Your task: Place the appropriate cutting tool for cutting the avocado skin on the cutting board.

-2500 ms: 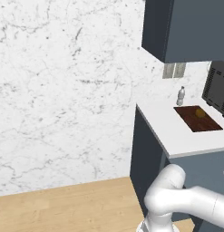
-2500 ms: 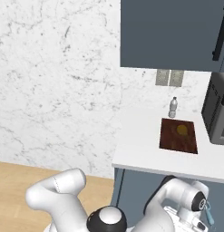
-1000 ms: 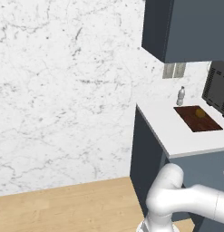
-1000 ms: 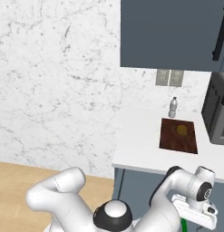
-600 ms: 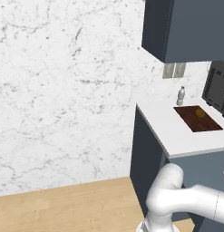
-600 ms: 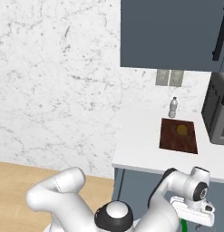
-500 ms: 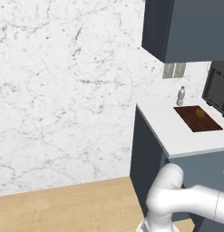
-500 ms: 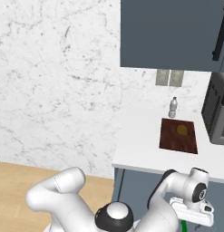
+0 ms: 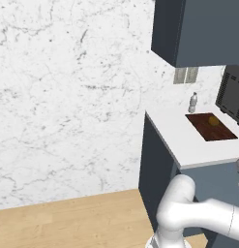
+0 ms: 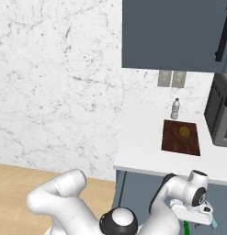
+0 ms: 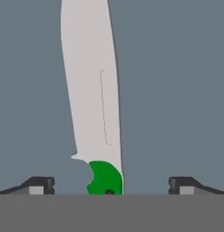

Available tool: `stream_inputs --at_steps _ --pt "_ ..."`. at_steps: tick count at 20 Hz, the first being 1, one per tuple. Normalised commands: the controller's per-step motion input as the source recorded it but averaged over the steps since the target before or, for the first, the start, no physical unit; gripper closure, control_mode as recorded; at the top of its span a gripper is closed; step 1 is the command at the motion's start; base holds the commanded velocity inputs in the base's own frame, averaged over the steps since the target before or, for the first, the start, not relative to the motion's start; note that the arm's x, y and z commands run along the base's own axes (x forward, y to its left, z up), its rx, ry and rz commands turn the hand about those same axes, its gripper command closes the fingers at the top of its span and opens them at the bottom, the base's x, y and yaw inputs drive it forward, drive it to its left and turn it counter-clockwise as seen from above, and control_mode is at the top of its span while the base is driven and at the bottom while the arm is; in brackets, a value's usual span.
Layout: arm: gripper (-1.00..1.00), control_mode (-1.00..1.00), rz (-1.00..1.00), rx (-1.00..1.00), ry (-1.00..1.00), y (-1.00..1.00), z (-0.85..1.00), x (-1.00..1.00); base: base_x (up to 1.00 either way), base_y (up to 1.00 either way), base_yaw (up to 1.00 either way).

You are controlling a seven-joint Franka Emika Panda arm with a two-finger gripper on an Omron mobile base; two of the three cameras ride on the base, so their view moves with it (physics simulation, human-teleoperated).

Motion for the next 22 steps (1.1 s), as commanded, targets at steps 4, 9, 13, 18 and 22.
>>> stream_inputs --at_steps 4,9,13,18,22 --pt "-1.0 -1.0 0.0 0.0 -0.03 0.0 -0.3 0.03 0.0 0.0 0.0" --pt "1.0 -1.0 0.0 0.0 -0.01 0.12 -0.47 -0.01 0.0 0.0 0.0" --pt "1.0 -1.0 0.0 0.0 -0.04 0.31 -0.6 -0.14 0.0 0.0 0.0" --pt "1.0 -1.0 0.0 0.0 -0.07 0.37 -0.5 -0.14 0.0 0.0 0.0" --pt "1.0 -1.0 0.04 0.0 -0.06 0.53 -0.05 -0.15 0.0 0.0 0.0"
